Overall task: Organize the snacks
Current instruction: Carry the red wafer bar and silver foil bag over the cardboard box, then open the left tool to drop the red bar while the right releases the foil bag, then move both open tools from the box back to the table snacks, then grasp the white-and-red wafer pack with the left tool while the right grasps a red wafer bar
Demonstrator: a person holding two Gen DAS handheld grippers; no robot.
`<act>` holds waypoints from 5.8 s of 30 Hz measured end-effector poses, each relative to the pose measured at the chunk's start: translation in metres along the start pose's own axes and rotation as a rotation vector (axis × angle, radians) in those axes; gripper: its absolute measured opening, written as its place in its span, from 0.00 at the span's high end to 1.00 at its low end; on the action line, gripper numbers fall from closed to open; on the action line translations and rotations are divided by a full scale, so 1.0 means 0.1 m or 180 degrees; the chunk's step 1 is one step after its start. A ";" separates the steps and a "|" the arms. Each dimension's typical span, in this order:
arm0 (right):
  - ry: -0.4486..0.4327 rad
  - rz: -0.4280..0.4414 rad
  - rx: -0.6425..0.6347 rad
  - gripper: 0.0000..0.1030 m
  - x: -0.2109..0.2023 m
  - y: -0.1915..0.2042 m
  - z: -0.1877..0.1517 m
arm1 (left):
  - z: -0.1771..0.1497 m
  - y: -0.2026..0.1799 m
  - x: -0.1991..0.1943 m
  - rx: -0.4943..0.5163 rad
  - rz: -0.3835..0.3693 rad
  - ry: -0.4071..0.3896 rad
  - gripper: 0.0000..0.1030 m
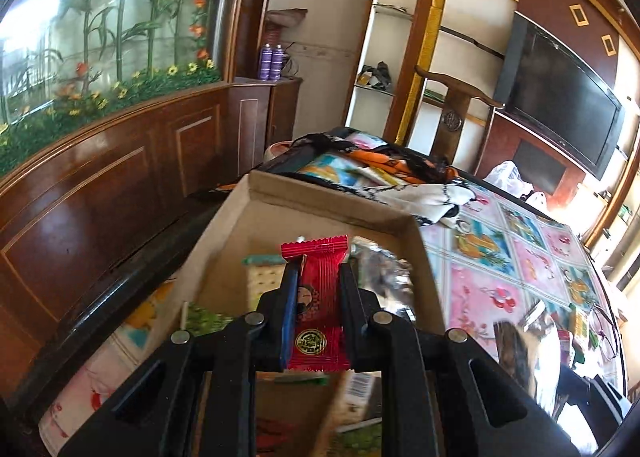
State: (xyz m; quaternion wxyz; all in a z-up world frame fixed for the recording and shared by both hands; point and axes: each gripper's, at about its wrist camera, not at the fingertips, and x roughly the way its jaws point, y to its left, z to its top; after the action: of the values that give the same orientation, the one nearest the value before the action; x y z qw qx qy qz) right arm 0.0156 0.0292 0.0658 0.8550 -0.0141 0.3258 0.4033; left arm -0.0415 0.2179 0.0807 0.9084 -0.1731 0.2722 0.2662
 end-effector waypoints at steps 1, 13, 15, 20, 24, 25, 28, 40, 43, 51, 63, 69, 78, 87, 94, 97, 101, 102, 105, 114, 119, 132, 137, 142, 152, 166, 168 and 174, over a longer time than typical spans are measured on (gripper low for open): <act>0.0022 0.0046 0.0035 0.38 0.06 0.02 0.03 | 0.00 0.03 0.01 -0.0009 0.0023 0.0013 0.82; 0.0321 0.0262 0.0130 0.38 0.55 0.15 0.08 | -0.04 0.19 0.10 -0.0033 0.0305 0.0126 0.82; 0.0349 0.0257 0.0128 0.38 0.58 0.14 0.06 | -0.04 0.21 0.10 -0.0014 0.0388 0.0129 0.82; 0.0435 0.0272 0.0086 0.38 0.66 0.15 0.01 | -0.05 0.23 0.14 -0.0004 0.0468 0.0166 0.82; 0.0425 0.0286 0.0052 0.38 0.66 0.18 -0.02 | -0.06 0.23 0.15 0.0013 0.0481 0.0193 0.82; 0.0441 0.0300 0.0046 0.38 0.68 0.18 -0.03 | -0.06 0.22 0.15 0.0014 0.0472 0.0195 0.82; 0.0431 0.0307 -0.0020 0.38 0.68 0.23 -0.05 | -0.06 0.22 0.16 0.0029 0.0482 0.0195 0.82; 0.0447 0.0371 -0.0153 0.38 0.70 0.33 -0.13 | -0.05 0.21 0.15 0.0042 0.0477 0.0181 0.82; 0.0454 0.0393 -0.0153 0.38 0.70 0.34 -0.14 | -0.06 0.20 0.15 0.0053 0.0480 0.0167 0.82; 0.0456 0.0412 -0.0182 0.38 0.70 0.38 -0.17 | -0.06 0.18 0.16 0.0087 0.0471 0.0162 0.82; 0.0403 0.0428 -0.0210 0.36 0.63 0.39 -0.16 | -0.06 0.17 0.13 0.0091 0.0492 0.0084 0.59; 0.0344 0.0460 -0.0202 0.36 0.56 0.37 -0.13 | -0.06 0.16 0.09 0.0085 0.0452 0.0041 0.49; 0.0212 0.0497 -0.0229 0.36 0.38 0.37 -0.09 | -0.05 0.13 -0.01 0.0063 0.0387 -0.0141 0.40; 0.0152 0.0537 -0.0121 0.36 0.27 0.24 -0.03 | -0.04 0.12 -0.03 0.0067 0.0401 -0.0187 0.38; 0.0113 0.0519 0.0003 0.37 0.15 0.06 -0.01 | -0.04 0.07 -0.08 0.0109 0.0383 -0.0270 0.36; 0.0080 0.0502 0.0082 0.37 0.07 -0.07 0.00 | -0.04 0.03 -0.11 0.0140 0.0366 -0.0330 0.36; 0.0023 0.0395 0.0206 0.37 -0.06 -0.34 0.00 | -0.05 0.00 -0.15 0.0171 0.0314 -0.0421 0.36; 0.0012 0.0364 0.0252 0.37 -0.10 -0.43 0.00 | -0.05 -0.02 -0.16 0.0188 0.0301 -0.0446 0.36; -0.0058 0.0210 0.0445 0.37 -0.24 -0.74 0.01 | -0.05 -0.08 -0.23 0.0241 0.0254 -0.0553 0.36; -0.0204 -0.0511 0.1387 0.37 -0.72 -2.04 0.02 | -0.09 -0.50 -0.59 0.0517 -0.0059 -0.0784 0.34; -0.0145 -0.0832 0.1826 0.37 -0.84 -2.56 -0.07 | -0.19 -1.15 -0.63 0.0992 -0.0522 -0.0476 0.32; -0.0189 -0.0688 0.2251 0.37 -0.97 -2.83 -0.13 | -0.39 -2.93 0.73 0.1324 -0.1509 0.1303 0.72; -0.0168 -0.0563 0.2258 0.37 -0.93 -2.82 -0.12 | -0.51 -3.03 1.10 0.1315 -0.1429 0.1597 0.73; -0.0178 -0.0450 0.2270 0.37 -0.93 -2.80 -0.10 | -0.66 -2.88 1.08 0.1268 -0.1579 0.1783 0.73; -0.0208 -0.0483 0.2278 0.37 -0.98 -2.79 -0.11 | -0.80 -2.40 0.39 0.1386 -0.1956 0.1680 0.32; -0.0159 -0.0497 0.2229 0.37 -0.97 -2.75 -0.12 | -1.25 -2.68 0.16 0.2766 -0.1745 0.1055 0.27; -0.0125 -0.0502 0.2208 0.37 -0.94 -2.73 -0.11 | -1.24 -2.67 0.26 0.2659 -0.1708 0.1182 0.61; 0.0123 -0.0607 0.2004 0.37 -0.80 -2.60 -0.10 | -1.13 -2.55 0.38 0.2323 -0.1486 0.1167 0.71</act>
State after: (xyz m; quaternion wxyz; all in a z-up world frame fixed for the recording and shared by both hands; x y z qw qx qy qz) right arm 0.1548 -0.2033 0.0416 0.8450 0.2127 0.4479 0.2005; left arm 0.0875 -0.0225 0.0123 0.8824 0.0569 0.4577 -0.0933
